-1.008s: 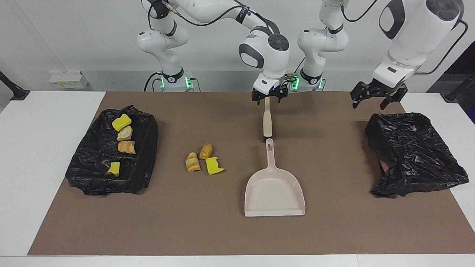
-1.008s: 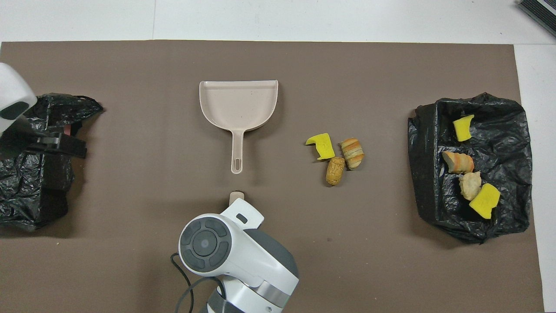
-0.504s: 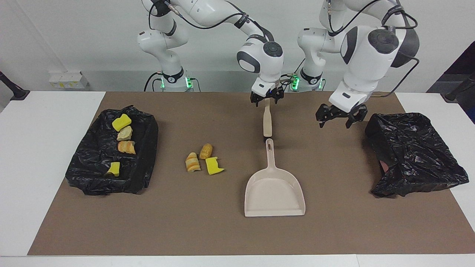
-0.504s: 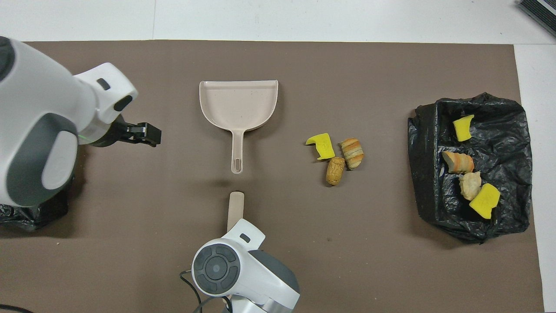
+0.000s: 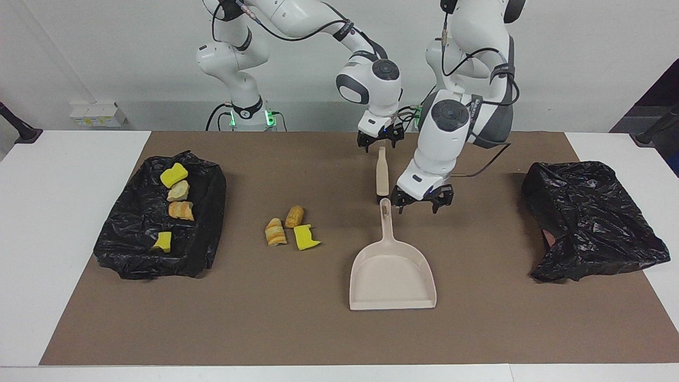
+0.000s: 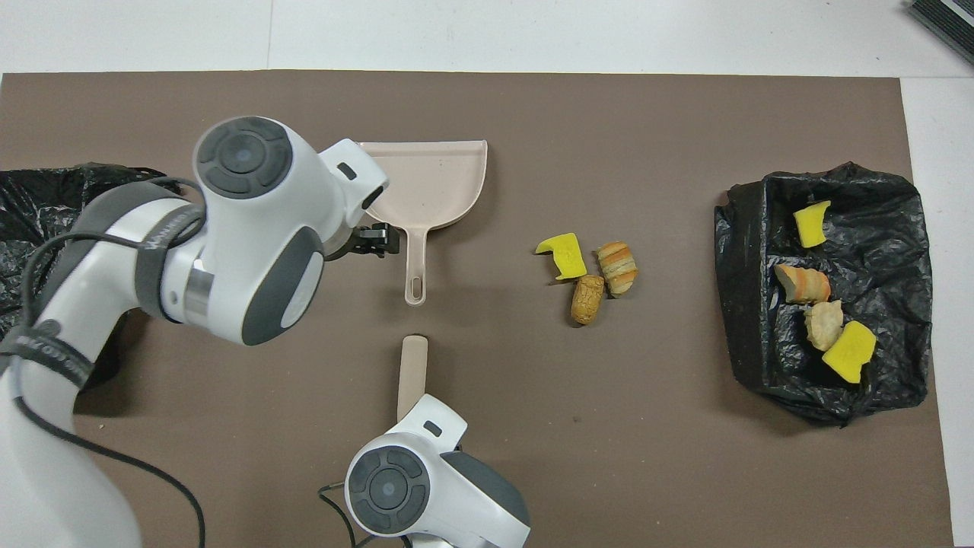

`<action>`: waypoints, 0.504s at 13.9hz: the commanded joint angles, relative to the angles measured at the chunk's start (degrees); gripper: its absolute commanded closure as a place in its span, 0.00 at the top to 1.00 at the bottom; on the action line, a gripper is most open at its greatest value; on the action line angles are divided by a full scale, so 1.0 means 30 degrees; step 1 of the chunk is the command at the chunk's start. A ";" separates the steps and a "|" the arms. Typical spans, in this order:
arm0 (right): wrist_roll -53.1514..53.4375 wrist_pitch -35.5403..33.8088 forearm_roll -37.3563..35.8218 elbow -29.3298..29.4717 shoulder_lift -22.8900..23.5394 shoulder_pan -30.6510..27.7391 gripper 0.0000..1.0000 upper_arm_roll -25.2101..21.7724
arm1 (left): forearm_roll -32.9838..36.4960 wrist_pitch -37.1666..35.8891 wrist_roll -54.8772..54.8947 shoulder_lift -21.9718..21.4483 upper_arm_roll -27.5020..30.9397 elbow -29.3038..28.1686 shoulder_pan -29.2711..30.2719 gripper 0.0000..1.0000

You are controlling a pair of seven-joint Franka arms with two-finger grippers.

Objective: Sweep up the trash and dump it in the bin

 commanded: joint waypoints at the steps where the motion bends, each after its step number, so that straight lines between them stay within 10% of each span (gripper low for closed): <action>1: 0.0175 0.0579 0.0452 -0.0449 -0.0438 -0.0510 0.00 0.0360 | -0.0224 0.0683 -0.0774 0.0698 0.0331 -0.0176 -0.1044 1.00; 7: -0.0147 -0.1907 0.0452 0.1075 0.0002 -0.0802 0.00 0.0331 | -0.0224 0.0365 -0.0953 0.1026 0.0331 0.0117 -0.1282 1.00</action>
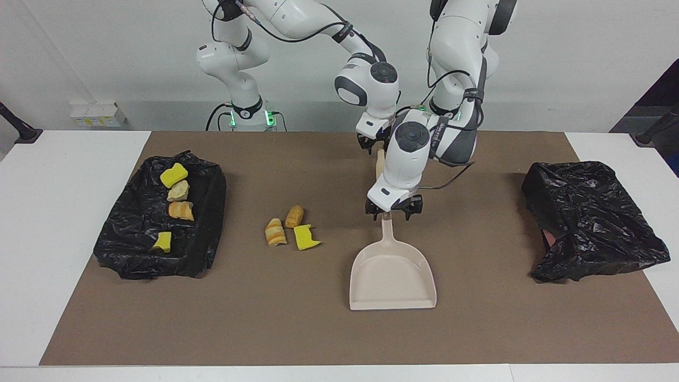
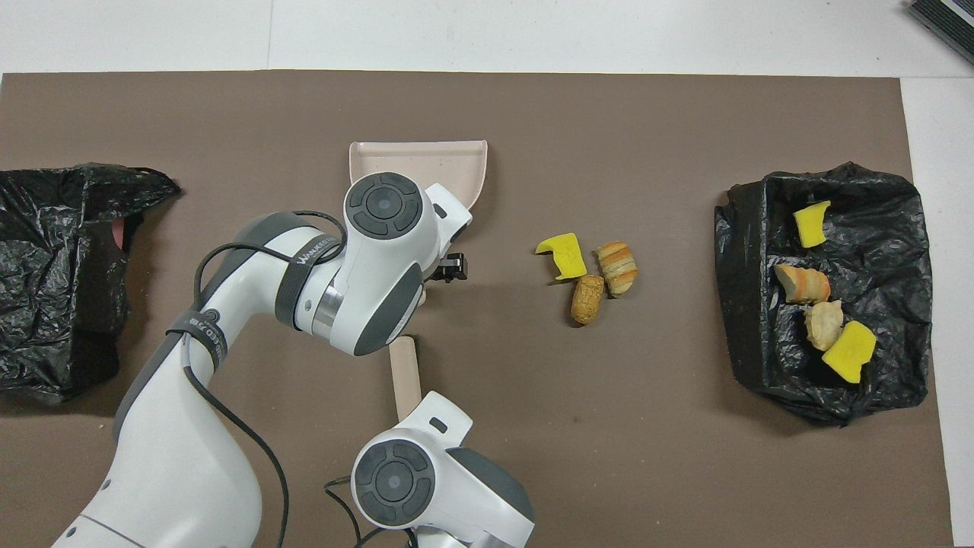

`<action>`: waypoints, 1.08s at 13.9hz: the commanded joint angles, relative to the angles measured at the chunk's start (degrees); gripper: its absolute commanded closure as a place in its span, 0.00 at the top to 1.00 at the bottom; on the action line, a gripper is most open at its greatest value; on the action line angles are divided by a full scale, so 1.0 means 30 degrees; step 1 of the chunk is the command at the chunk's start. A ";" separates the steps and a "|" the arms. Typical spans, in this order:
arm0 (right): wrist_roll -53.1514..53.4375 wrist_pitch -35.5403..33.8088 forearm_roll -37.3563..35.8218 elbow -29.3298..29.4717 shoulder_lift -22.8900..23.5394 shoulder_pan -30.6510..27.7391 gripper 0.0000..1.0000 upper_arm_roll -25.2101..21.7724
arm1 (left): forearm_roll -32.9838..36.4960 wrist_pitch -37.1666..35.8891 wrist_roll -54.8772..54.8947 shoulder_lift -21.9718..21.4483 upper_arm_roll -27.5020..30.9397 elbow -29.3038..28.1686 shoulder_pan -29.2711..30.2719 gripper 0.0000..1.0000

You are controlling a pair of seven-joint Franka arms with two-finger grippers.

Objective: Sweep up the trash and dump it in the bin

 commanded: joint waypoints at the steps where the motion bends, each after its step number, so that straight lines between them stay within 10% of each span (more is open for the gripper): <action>1: -0.0349 -0.1617 0.0420 0.0720 -0.0175 -0.0576 0.00 0.0302 | -0.0180 -0.0193 -0.0119 -0.0052 0.0298 0.0317 -0.0214 1.00; 4: -0.2189 -0.3873 0.0420 0.0811 -0.1489 -0.1421 0.00 0.0098 | -0.0385 -0.0312 -0.0148 -0.0023 0.0298 0.0553 -0.0214 0.74; 5: -0.3125 -0.4721 0.0449 0.0781 -0.2017 -0.2209 0.00 0.0039 | -0.0386 -0.0254 -0.0148 0.0006 0.0298 0.0553 -0.0214 0.48; 6: -0.3599 -0.6006 0.0449 0.0810 -0.2747 -0.2681 0.00 -0.0078 | -0.0386 -0.0282 -0.0061 -0.0023 0.0298 0.0553 -0.0185 0.00; 11: -0.8780 -1.0348 0.1797 -0.0156 -0.6267 -0.2803 0.00 -0.3994 | -0.0239 -0.0893 0.2184 0.0065 0.0298 0.0932 0.0633 0.00; 15: -1.1007 -0.8163 -0.0916 -0.0360 -0.5569 -0.3269 0.00 -0.7368 | -0.0239 -0.3558 0.7160 0.0007 0.0298 0.2922 0.2126 0.00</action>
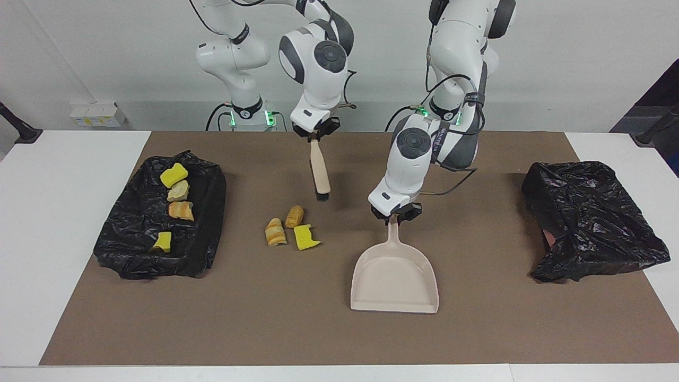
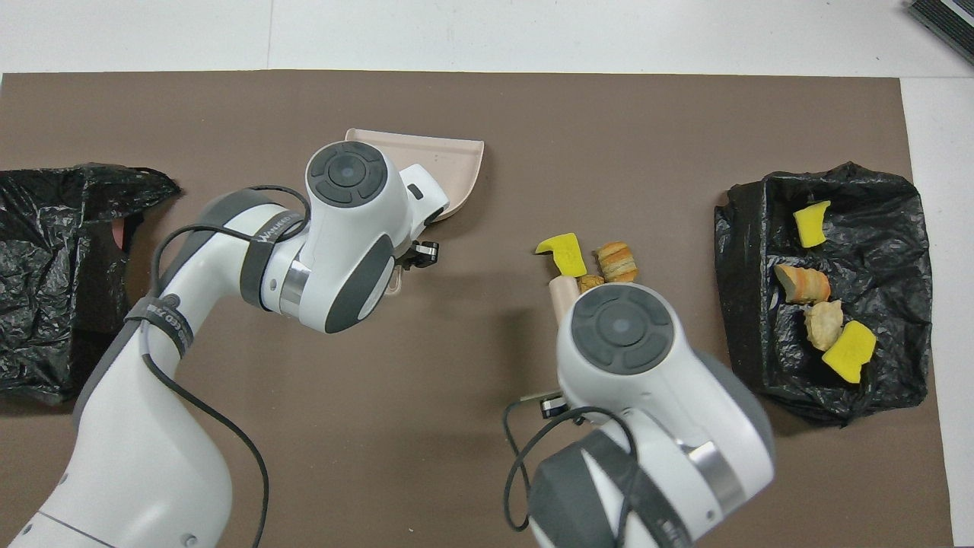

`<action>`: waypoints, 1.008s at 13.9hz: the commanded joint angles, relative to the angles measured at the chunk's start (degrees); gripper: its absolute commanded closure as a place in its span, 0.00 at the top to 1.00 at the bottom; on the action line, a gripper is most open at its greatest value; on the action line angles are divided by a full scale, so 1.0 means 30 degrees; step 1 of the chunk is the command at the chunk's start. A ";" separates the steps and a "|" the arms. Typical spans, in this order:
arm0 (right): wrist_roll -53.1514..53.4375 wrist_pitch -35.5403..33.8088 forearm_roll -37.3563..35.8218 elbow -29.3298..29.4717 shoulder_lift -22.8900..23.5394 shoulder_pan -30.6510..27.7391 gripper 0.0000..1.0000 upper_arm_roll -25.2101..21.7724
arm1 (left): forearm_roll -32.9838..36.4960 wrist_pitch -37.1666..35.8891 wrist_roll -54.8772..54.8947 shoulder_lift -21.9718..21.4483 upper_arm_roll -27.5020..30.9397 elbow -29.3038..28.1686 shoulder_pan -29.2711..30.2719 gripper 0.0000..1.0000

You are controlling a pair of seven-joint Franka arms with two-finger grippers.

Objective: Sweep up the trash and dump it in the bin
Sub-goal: 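Sweep the remaining pieces into the dustpan with the right gripper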

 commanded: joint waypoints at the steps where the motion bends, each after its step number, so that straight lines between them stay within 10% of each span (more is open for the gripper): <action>1: -0.1968 0.1752 -0.2100 -0.0564 0.0627 -0.0598 0.00 -0.1486 | -0.0110 -0.1799 0.4086 -0.0103 -0.0009 0.1351 0.1006 0.00; 6: -0.2501 0.4245 -0.4773 -0.1531 0.2325 -0.1418 0.00 -0.2778 | -0.0051 -0.1890 1.2057 -0.0601 0.0226 0.1148 0.1213 0.00; 14: -0.0835 0.5680 -0.1669 -0.2993 0.2740 -0.0863 0.00 -0.2634 | 0.3431 -0.3973 1.9015 -0.2267 0.0138 -0.1158 -0.0010 0.00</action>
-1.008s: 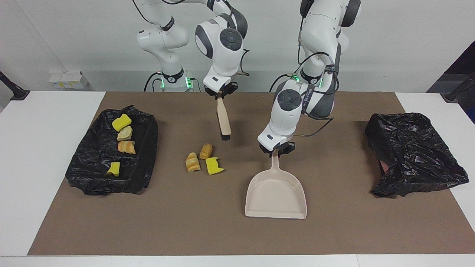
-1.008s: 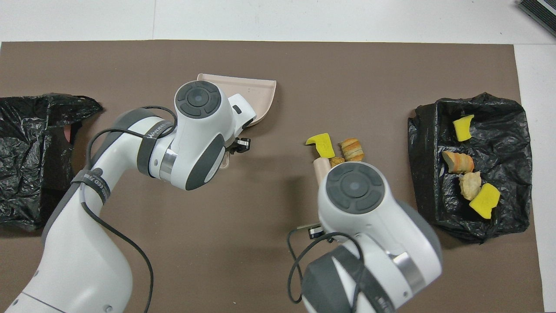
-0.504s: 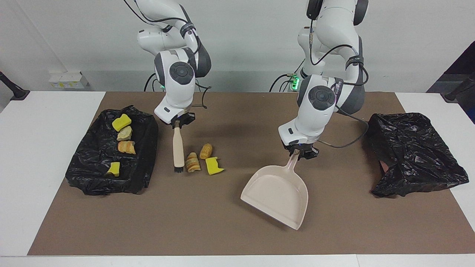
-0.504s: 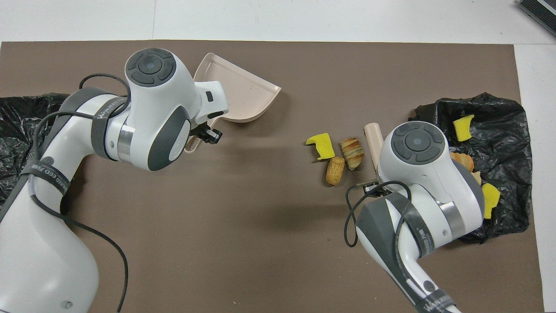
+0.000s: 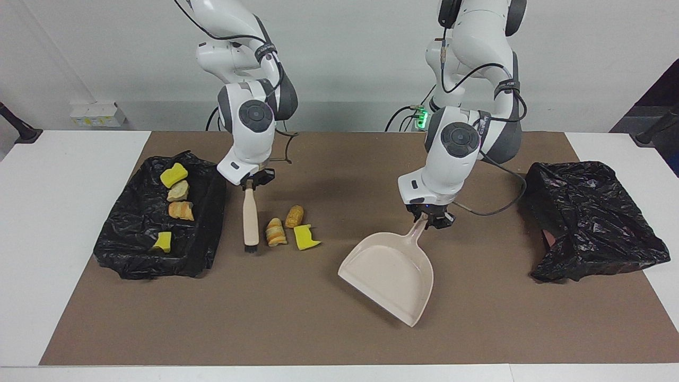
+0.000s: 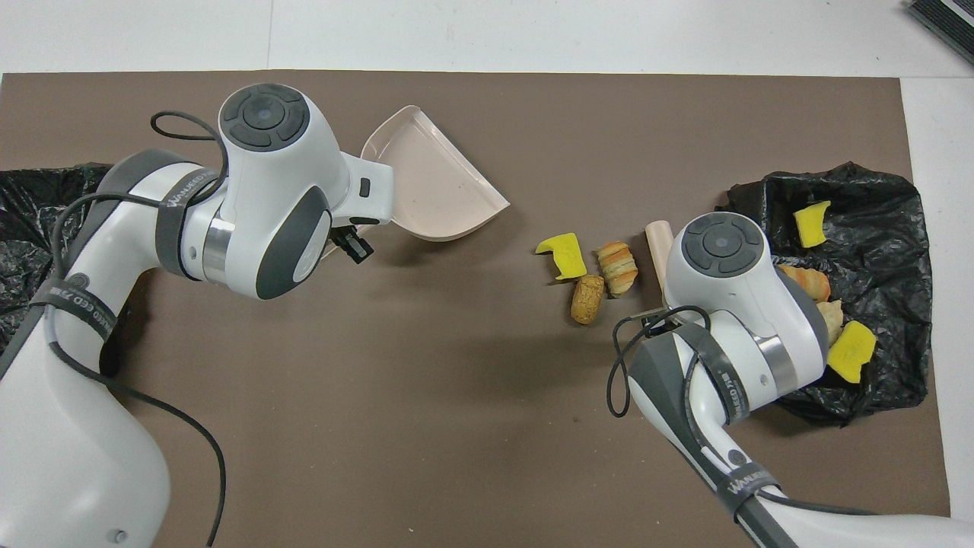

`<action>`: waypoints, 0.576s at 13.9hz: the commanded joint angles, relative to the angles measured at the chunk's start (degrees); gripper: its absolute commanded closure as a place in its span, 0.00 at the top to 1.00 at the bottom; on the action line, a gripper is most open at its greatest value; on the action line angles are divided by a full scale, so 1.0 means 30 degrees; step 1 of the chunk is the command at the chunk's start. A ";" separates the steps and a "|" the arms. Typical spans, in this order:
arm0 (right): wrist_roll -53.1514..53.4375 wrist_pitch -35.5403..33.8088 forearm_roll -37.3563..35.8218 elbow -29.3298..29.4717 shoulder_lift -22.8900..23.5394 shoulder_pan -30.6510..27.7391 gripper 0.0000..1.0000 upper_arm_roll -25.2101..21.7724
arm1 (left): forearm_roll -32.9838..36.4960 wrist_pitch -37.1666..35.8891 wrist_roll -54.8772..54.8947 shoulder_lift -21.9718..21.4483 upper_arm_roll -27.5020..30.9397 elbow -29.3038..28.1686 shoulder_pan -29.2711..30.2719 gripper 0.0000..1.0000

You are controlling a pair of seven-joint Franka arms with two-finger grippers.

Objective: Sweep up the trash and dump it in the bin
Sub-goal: 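Sweep the remaining pieces into the dustpan with the right gripper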

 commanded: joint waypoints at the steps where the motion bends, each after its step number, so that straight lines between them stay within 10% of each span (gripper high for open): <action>1: 0.0912 0.0883 0.0745 -0.0982 -0.0268 0.0141 0.00 0.0181 | 0.1277 0.0631 0.0412 -0.2042 0.0069 -0.2942 -0.1431 0.00; 8: 0.1295 0.2552 0.3352 -0.0925 0.0580 0.1167 0.00 0.1029 | 0.1779 0.4765 0.0324 -0.4595 0.0010 -0.8076 -0.3427 0.00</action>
